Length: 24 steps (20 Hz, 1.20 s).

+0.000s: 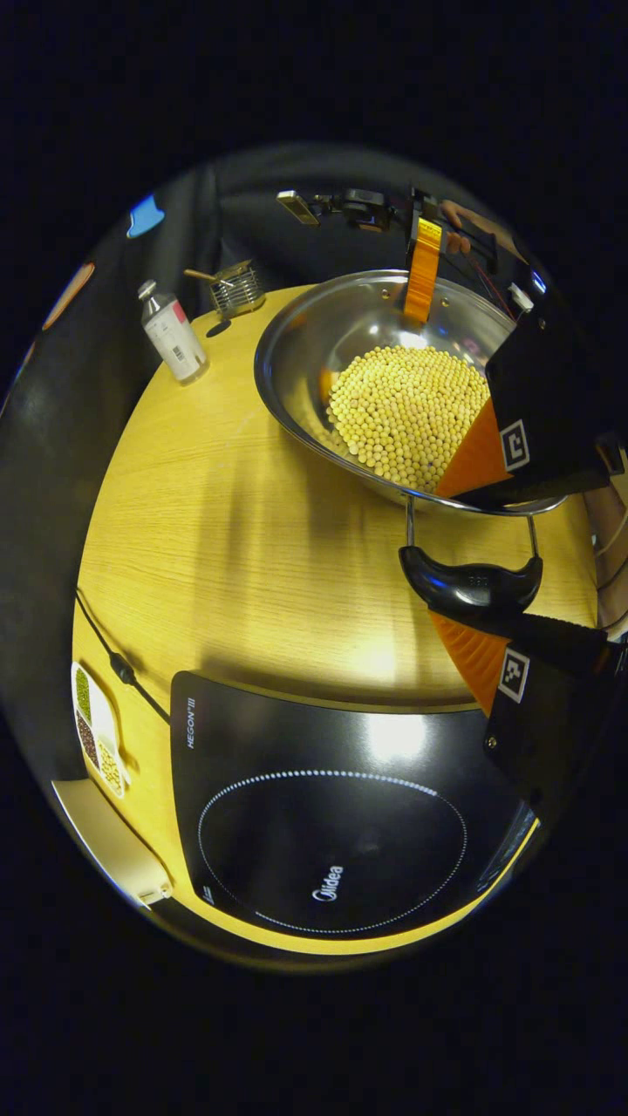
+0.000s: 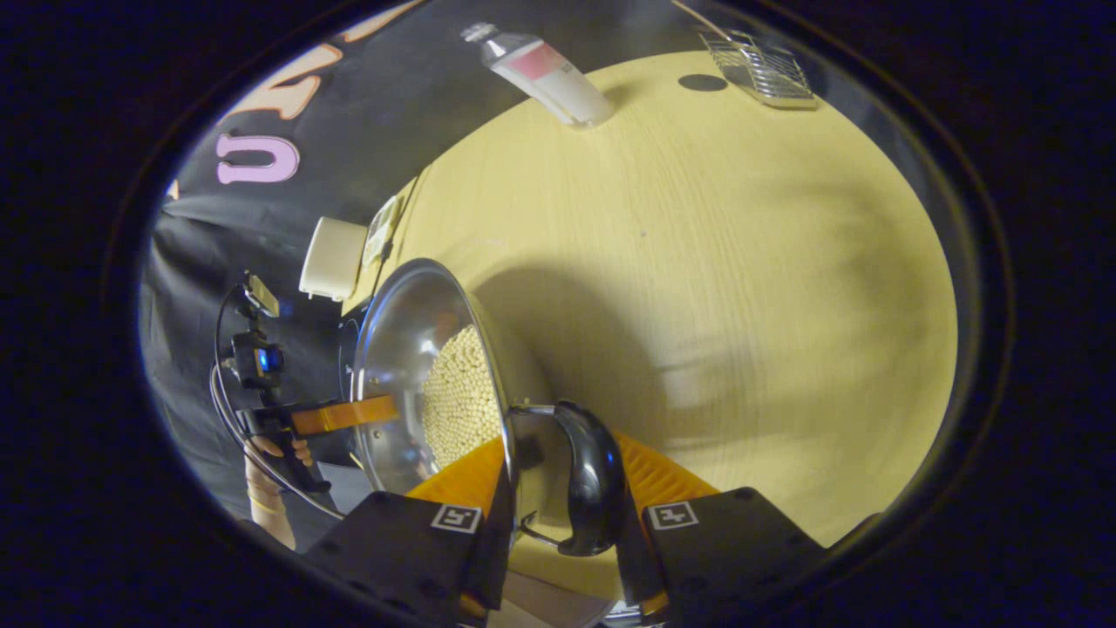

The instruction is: First push the handle of the pot to place it horizontally, then grasp the pot with both hands and set it on the induction cooktop.

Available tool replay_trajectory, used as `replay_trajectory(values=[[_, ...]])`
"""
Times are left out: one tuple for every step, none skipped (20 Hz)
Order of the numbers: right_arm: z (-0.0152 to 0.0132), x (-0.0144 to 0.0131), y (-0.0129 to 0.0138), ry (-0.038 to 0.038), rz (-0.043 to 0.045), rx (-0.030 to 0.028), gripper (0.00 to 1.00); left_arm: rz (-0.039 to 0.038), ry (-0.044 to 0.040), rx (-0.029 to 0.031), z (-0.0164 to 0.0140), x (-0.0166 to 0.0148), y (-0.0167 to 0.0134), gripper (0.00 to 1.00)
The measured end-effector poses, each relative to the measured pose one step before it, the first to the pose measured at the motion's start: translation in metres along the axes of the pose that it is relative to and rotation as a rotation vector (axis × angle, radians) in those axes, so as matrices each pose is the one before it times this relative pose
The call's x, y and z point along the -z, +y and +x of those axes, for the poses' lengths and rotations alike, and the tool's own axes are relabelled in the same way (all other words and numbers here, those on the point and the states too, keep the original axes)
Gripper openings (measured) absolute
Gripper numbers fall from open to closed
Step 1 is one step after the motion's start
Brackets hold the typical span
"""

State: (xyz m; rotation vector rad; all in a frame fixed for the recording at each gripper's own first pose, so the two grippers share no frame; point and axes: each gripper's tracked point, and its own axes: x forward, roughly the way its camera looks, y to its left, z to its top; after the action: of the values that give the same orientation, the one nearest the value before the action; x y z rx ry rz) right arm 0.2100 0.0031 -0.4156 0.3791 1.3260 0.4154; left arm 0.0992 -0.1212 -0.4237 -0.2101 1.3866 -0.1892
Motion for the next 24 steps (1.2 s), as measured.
replay_trajectory(values=[[0.00127,0.00294,0.00168,0.00273,0.00914,-0.00211,0.54,0.00695,-0.00179,-0.00504,-0.00634,0.00447,-0.00084,0.59],[-0.00141,0.00390,0.00291,0.00440,0.01077,-0.00487,0.54,0.00685,-0.00088,-0.00599,-0.00720,0.00453,-0.00025,0.59],[-0.00984,0.01652,0.00713,0.00609,0.01002,-0.00160,0.54,0.00571,-0.00271,-0.00522,-0.00723,0.00476,0.00012,0.59],[-0.00654,0.00922,0.00021,0.00489,0.00894,-0.00051,0.54,0.00902,-0.00295,-0.00462,-0.00680,0.00424,0.00047,0.59],[-0.00400,0.00663,0.00026,0.00559,0.00950,0.00209,0.54,0.00709,-0.00309,-0.00450,-0.00663,0.00465,0.00120,0.59],[-0.00398,0.00924,0.00200,0.00661,0.00751,0.00093,0.49,0.00744,-0.00112,-0.00295,-0.00629,0.00481,0.00128,0.59],[-0.00299,0.00654,0.00263,0.00202,0.00901,0.00015,0.49,0.00652,-0.00002,-0.00242,-0.00645,0.00560,0.00113,0.59],[-0.00397,0.01081,0.00337,0.00245,0.00488,-0.00071,0.49,0.00574,0.00172,-0.00231,-0.00645,0.00482,0.00229,0.59],[-0.00150,0.00587,0.00428,0.00250,0.00285,-0.00079,0.49,0.00486,0.00250,-0.00132,-0.00561,0.00555,0.00315,0.59],[-0.00231,0.00827,0.00416,0.00212,0.00243,-0.00020,0.49,0.00147,0.00342,-0.00083,-0.00617,0.00417,0.00341,0.59],[-0.00188,0.00599,0.00568,-0.00050,0.00278,-0.00082,0.48,-0.00217,0.00167,-0.00155,-0.00641,0.00371,0.00433,0.59],[-0.00265,0.00747,0.00676,-0.00413,-0.00142,-0.00315,0.48,-0.00283,-0.00263,-0.00256,-0.00654,0.00189,0.00550,0.59],[-0.00060,0.00397,0.00758,-0.00444,-0.00418,-0.00328,0.48,0.00109,-0.00922,-0.00089,-0.00652,-0.00003,0.00532,0.59],[0.00058,0.00349,0.00917,-0.00735,-0.00244,-0.00471,0.49,0.00439,-0.01198,-0.00178,-0.00720,-0.00191,0.00606,0.62],[0.00050,0.00157,0.00979,-0.00764,-0.00263,-0.00439,0.49,0.00881,-0.01129,-0.00112,-0.00726,-0.00294,0.00712,0.59],[0.00052,0.00332,0.01060,-0.00927,-0.00251,-0.00493,0.49,0.00908,-0.01476,-0.00004,-0.00487,-0.00204,0.00774,0.59],[0.00205,-0.00002,0.01102,-0.00915,-0.00162,-0.00418,0.49,0.01053,-0.01552,0.00092,-0.00812,-0.00439,0.00794,0.59],[0.00225,0.00211,0.01167,-0.01059,-0.00084,-0.00260,0.49,0.01139,-0.01756,0.00165,-0.00554,-0.00390,0.00871,0.59],[0.00373,0.00165,0.01142,-0.00902,-0.00291,0.00107,0.48,0.00898,-0.01434,0.00306,-0.00514,-0.00379,0.01081,0.59],[0.00322,0.00334,0.01214,-0.01338,-0.00449,-0.00137,0.49,0.00396,-0.01641,0.00301,-0.00459,-0.00290,0.01208,0.59],[0.00434,0.00005,0.01318,-0.02199,-0.00358,-0.00145,0.54,-0.00048,-0.01752,0.00428,-0.00366,-0.00276,0.01250,0.59],[0.00447,0.00167,0.01331,-0.01880,-0.00067,0.00006,0.48,0.00073,-0.01658,0.00868,-0.00493,-0.00243,0.01277,0.61],[0.00348,0.00116,0.01498,-0.01867,0.00748,0.00114,0.48,-0.00073,-0.01189,0.00988,-0.00546,-0.00111,0.01304,0.61],[0.00391,0.00312,0.01650,-0.01937,0.00687,-0.00565,0.54,-0.00226,-0.01072,0.01047,-0.00477,-0.00188,0.01416,0.59]])
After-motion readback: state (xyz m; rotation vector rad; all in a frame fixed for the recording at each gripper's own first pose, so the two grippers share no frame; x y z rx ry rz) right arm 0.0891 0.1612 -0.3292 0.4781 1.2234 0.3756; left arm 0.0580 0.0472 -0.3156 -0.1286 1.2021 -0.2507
